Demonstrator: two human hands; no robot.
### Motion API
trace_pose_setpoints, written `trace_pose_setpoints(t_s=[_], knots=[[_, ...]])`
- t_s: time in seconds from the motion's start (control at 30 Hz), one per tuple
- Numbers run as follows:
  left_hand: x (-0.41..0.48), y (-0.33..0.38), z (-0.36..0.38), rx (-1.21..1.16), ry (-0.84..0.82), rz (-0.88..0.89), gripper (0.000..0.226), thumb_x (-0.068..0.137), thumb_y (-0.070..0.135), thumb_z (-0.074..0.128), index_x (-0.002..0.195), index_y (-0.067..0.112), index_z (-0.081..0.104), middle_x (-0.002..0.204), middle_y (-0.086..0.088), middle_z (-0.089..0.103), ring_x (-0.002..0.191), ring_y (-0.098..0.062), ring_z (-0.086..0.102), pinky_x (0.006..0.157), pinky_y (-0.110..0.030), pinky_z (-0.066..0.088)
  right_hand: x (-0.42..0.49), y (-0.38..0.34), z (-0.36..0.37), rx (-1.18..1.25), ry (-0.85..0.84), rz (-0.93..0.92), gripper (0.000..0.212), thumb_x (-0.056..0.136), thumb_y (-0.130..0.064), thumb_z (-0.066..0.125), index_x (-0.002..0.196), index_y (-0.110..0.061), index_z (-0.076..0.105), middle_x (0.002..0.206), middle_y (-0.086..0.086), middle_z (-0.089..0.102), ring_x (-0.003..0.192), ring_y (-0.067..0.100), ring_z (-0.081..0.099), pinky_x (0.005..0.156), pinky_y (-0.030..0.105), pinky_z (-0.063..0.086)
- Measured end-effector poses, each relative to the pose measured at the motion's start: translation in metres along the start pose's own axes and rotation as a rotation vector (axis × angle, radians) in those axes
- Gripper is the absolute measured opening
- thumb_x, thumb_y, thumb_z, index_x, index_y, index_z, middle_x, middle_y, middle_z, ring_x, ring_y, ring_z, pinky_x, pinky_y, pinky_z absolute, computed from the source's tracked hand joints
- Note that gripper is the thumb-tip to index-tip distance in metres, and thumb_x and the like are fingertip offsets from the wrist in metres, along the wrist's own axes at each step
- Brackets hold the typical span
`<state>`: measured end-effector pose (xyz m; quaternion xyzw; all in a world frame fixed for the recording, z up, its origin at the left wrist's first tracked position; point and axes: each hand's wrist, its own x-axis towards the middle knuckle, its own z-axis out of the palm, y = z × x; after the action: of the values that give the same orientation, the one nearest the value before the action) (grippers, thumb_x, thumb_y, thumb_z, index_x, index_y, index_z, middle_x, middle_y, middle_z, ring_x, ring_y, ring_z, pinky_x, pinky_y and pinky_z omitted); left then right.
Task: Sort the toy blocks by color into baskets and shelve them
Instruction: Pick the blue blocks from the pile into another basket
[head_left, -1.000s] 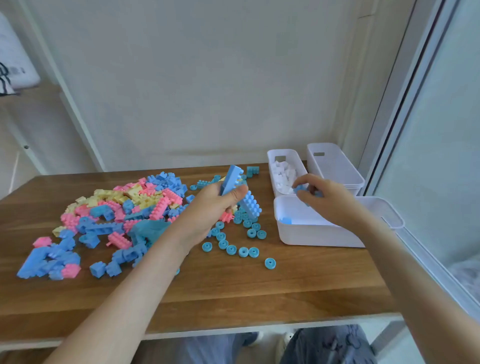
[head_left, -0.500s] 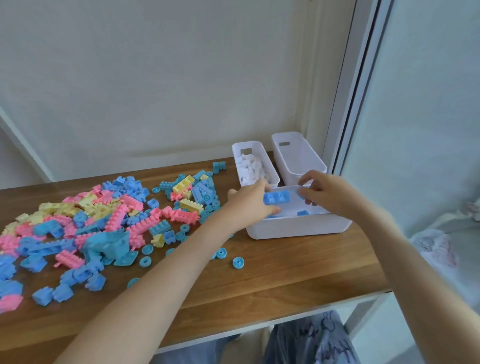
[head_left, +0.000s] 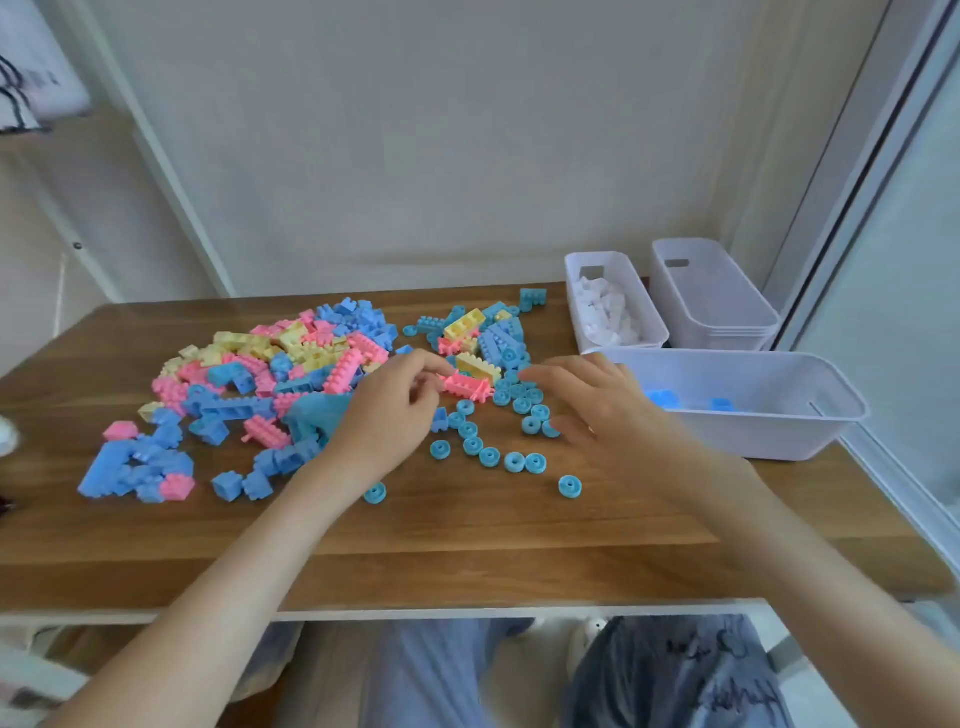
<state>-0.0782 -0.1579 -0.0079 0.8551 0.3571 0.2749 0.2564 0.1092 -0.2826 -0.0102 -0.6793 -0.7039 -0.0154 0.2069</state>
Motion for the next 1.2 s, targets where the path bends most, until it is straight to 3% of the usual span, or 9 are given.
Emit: trace_pose_setpoints(t_s=[0.2, 0.33, 0.4, 0.47, 0.6, 0.8, 0.97, 1.1, 1.2], knots=[[-0.026, -0.026, -0.028, 0.06, 0.071, -0.133, 0.019, 0.098, 0.018, 0.046, 0.105, 0.028, 0.06, 0.099, 0.016, 0.058, 0.084, 0.005, 0.054, 0.063, -0.009, 0.038, 0.018, -0.027, 0.02, 0.073, 0.031, -0.066, 0.038, 0.097, -0.024, 0.048, 0.136, -0.025, 0.045, 0.129, -0.005, 0.051, 0.116, 0.013, 0.042, 0.097, 0.029, 0.034], [-0.022, -0.005, -0.007, -0.028, 0.022, -0.144, 0.017, 0.097, 0.02, 0.046, 0.098, 0.031, 0.059, 0.09, 0.015, 0.061, 0.074, -0.011, 0.063, 0.065, -0.024, 0.051, 0.003, -0.003, -0.003, 0.094, 0.125, 0.139, 0.025, 0.092, -0.032, 0.055, 0.114, -0.022, 0.057, 0.112, -0.007, 0.057, 0.106, 0.014, 0.05, 0.089, 0.025, 0.04], [-0.014, 0.014, 0.014, -0.069, -0.008, -0.08, 0.015, 0.098, 0.021, 0.046, 0.098, 0.027, 0.06, 0.086, 0.012, 0.063, 0.069, -0.006, 0.06, 0.066, -0.023, 0.051, -0.01, 0.012, -0.013, -0.002, 0.025, 0.258, 0.03, 0.088, -0.043, 0.059, 0.108, -0.021, 0.056, 0.108, -0.007, 0.057, 0.101, 0.014, 0.05, 0.085, 0.026, 0.04], [-0.003, 0.035, 0.037, -0.096, -0.039, -0.021, 0.015, 0.098, 0.026, 0.045, 0.1, 0.02, 0.059, 0.084, 0.005, 0.065, 0.064, -0.007, 0.061, 0.062, -0.023, 0.051, -0.022, 0.02, -0.013, -0.16, -0.141, 0.312, 0.038, 0.09, -0.048, 0.053, 0.119, -0.023, 0.05, 0.12, -0.005, 0.058, 0.108, 0.017, 0.051, 0.088, 0.029, 0.041], [0.019, 0.067, 0.081, -0.041, -0.179, -0.133, 0.023, 0.096, 0.041, 0.045, 0.103, 0.02, 0.048, 0.085, 0.003, 0.061, 0.074, -0.013, 0.063, 0.065, -0.032, 0.055, -0.037, 0.021, -0.001, -0.227, -0.151, 0.207, 0.034, 0.1, -0.03, 0.037, 0.133, -0.027, 0.044, 0.127, -0.001, 0.057, 0.115, 0.019, 0.052, 0.094, 0.03, 0.039], [0.015, 0.078, 0.107, 0.165, -0.21, -0.056, 0.021, 0.097, 0.02, 0.043, 0.116, 0.012, 0.044, 0.097, -0.002, 0.057, 0.077, -0.014, 0.052, 0.055, -0.022, 0.037, -0.056, 0.024, -0.007, 0.081, -0.13, 0.29, 0.029, 0.098, -0.035, 0.043, 0.124, -0.033, 0.055, 0.12, -0.01, 0.063, 0.104, 0.01, 0.059, 0.084, 0.02, 0.042], [0.015, 0.075, 0.107, 0.207, -0.19, -0.045, 0.026, 0.098, 0.019, 0.039, 0.12, 0.008, 0.045, 0.079, 0.001, 0.046, 0.068, -0.013, 0.049, 0.048, -0.021, 0.033, -0.058, 0.04, -0.013, 0.076, -0.116, 0.384, 0.025, 0.097, -0.034, 0.045, 0.119, -0.032, 0.057, 0.113, -0.011, 0.065, 0.095, 0.01, 0.058, 0.088, 0.018, 0.042], [0.017, 0.072, 0.104, 0.196, -0.19, -0.064, 0.022, 0.099, 0.026, 0.038, 0.103, 0.008, 0.052, 0.07, 0.002, 0.045, 0.06, -0.009, 0.047, 0.05, -0.023, 0.036, -0.053, 0.044, -0.014, 0.087, -0.111, 0.398, 0.022, 0.097, -0.032, 0.046, 0.115, -0.032, 0.059, 0.102, -0.009, 0.066, 0.088, 0.009, 0.056, 0.09, 0.023, 0.046], [0.02, 0.071, 0.096, 0.144, -0.227, -0.097, 0.033, 0.1, 0.039, 0.034, 0.085, 0.015, 0.05, 0.073, -0.004, 0.059, 0.065, -0.015, 0.06, 0.063, -0.033, 0.051, -0.049, 0.046, -0.02, 0.108, 0.053, 0.42, 0.021, 0.097, -0.025, 0.045, 0.11, -0.029, 0.061, 0.084, 0.001, 0.069, 0.078, 0.018, 0.063, 0.075, 0.03, 0.053]])
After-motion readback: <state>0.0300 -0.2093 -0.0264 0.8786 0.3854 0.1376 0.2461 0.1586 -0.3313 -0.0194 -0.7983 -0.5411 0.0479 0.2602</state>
